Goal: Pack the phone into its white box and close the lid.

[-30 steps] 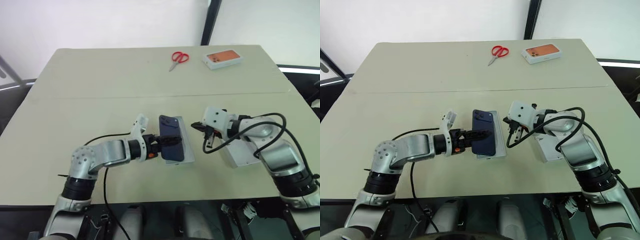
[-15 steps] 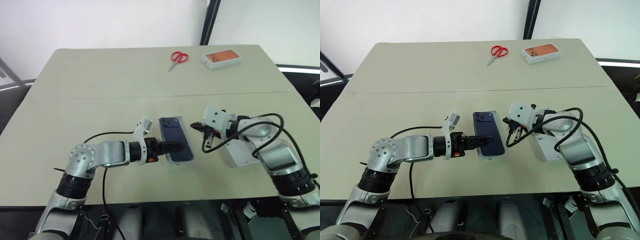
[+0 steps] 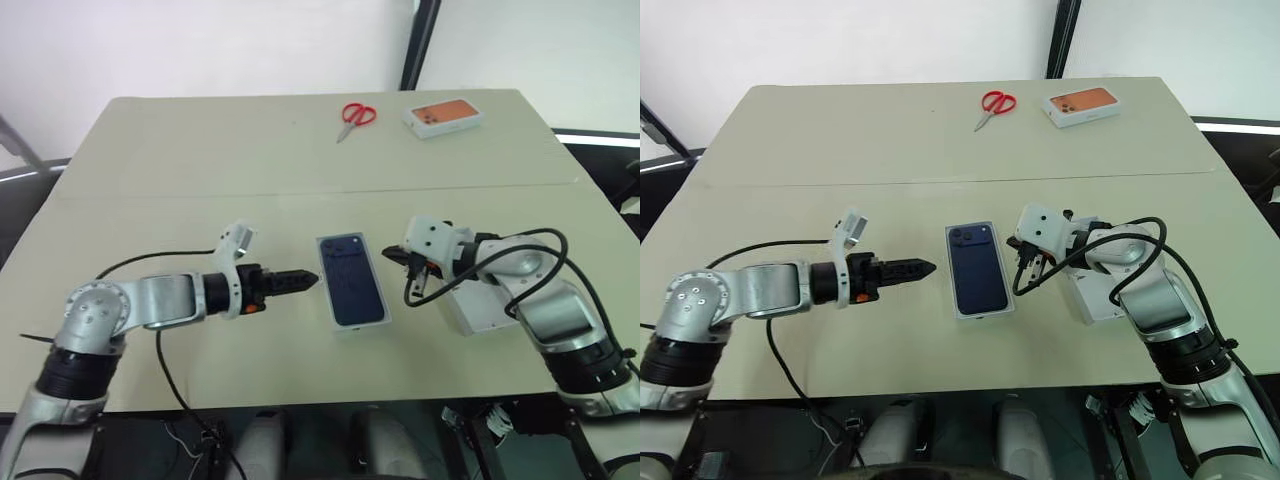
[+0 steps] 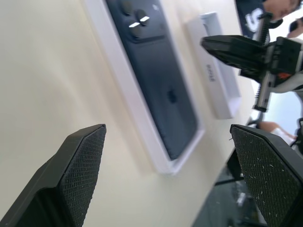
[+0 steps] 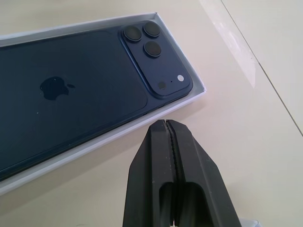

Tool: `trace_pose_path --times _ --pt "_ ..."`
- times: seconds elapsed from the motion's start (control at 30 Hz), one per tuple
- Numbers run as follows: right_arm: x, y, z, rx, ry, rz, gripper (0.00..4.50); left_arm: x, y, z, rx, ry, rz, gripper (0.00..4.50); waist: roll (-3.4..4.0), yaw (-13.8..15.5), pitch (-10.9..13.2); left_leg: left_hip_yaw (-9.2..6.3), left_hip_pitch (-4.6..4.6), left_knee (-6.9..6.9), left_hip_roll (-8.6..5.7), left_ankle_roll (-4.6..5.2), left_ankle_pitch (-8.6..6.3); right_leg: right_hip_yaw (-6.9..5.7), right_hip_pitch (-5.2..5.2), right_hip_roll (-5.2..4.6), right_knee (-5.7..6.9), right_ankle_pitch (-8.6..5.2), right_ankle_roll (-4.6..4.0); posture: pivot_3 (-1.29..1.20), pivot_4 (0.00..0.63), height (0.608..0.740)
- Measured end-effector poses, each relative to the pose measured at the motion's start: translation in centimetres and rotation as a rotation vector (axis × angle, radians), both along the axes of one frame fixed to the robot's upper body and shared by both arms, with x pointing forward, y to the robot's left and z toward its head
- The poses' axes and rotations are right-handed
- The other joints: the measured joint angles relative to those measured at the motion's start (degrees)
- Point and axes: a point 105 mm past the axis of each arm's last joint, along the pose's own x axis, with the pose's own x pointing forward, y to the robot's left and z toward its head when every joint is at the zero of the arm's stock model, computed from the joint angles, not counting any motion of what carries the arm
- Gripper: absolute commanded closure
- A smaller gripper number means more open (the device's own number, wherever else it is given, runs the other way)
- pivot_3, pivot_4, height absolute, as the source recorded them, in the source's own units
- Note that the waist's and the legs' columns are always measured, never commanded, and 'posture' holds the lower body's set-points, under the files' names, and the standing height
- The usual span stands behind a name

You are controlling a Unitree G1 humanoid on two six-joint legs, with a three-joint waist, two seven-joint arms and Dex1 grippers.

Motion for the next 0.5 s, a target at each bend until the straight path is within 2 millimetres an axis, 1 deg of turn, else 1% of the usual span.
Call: trace_pose_path --times 0.07,0.1,0.17,0.23,0.27,0.33,0.4,0.5 --pt "0.0 0.0 0.0 -0.001 0.001 -0.002 4.5 0.7 1.4 0.1 0.073 -0.067 0.037 0.11 0.01 0.0 0.0 0.01 0.0 0.0 -0.06 0.02 -0.01 -0.01 0.0 0.01 0.0 0.0 0.0 0.0 0.15 0.74" --pt "0.1 -0.1 -0.1 -0.001 0.004 -0.004 4.5 1.2 2.1 0.2 0.114 -0.115 0.058 0.34 0.01 0.0 0.0 0.03 0.0 0.0 -0.07 0.03 -0.02 -0.01 0.0 0.01 -0.01 0.0 0.0 0.0 0.15 0.74" --pt "0.1 -0.4 -0.2 -0.009 0.01 -0.009 4.5 1.9 3.2 0.6 0.201 -0.209 0.083 0.93 0.01 0.1 0.0 0.04 0.0 -0.03 -0.11 0.04 -0.02 -0.01 0.01 0.01 -0.04 0.0 -0.01 0.0 0.15 0.74" --pt "0.1 -0.7 -0.2 -0.026 0.015 -0.011 4.5 2.3 3.9 0.6 0.305 -0.292 0.069 1.91 0.02 0.0 0.0 0.04 -0.01 -0.06 -0.1 0.04 -0.02 -0.01 0.0 0.01 -0.06 0.0 -0.01 0.0 0.15 0.74" --pt "0.1 -0.9 -0.2 -0.037 0.016 -0.012 4.5 2.2 3.8 0.4 0.362 -0.332 0.038 2.49 0.02 0.0 0.0 0.06 -0.01 -0.08 -0.11 0.04 -0.02 -0.01 0.0 0.02 -0.07 0.0 -0.01 0.0 0.15 0.74" --pt "0.0 -1.2 -0.2 -0.061 0.018 -0.012 4.5 1.8 3.1 -0.3 0.453 -0.395 -0.058 3.56 0.02 0.0 0.0 0.08 -0.01 -0.09 -0.1 0.04 -0.02 0.0 0.0 0.02 -0.08 0.0 0.0 0.0 0.15 0.74" --pt "-0.1 -1.3 -0.6 -0.103 0.016 0.002 4.5 1.3 1.8 -1.4 0.513 -0.445 -0.18 4.47 0.03 0.0 0.0 0.08 -0.01 -0.09 -0.1 0.05 -0.03 -0.01 0.01 0.03 -0.08 0.0 -0.01 0.0 0.15 0.74" --pt "-0.2 -1.1 -1.1 -0.133 0.014 0.01 4.5 1.0 0.1 -2.5 0.57 -0.496 -0.316 4.47 0.03 0.0 0.0 0.07 -0.01 -0.09 -0.08 0.07 -0.04 -0.01 0.0 0.04 -0.06 0.0 0.0 0.0 0.15 0.74"
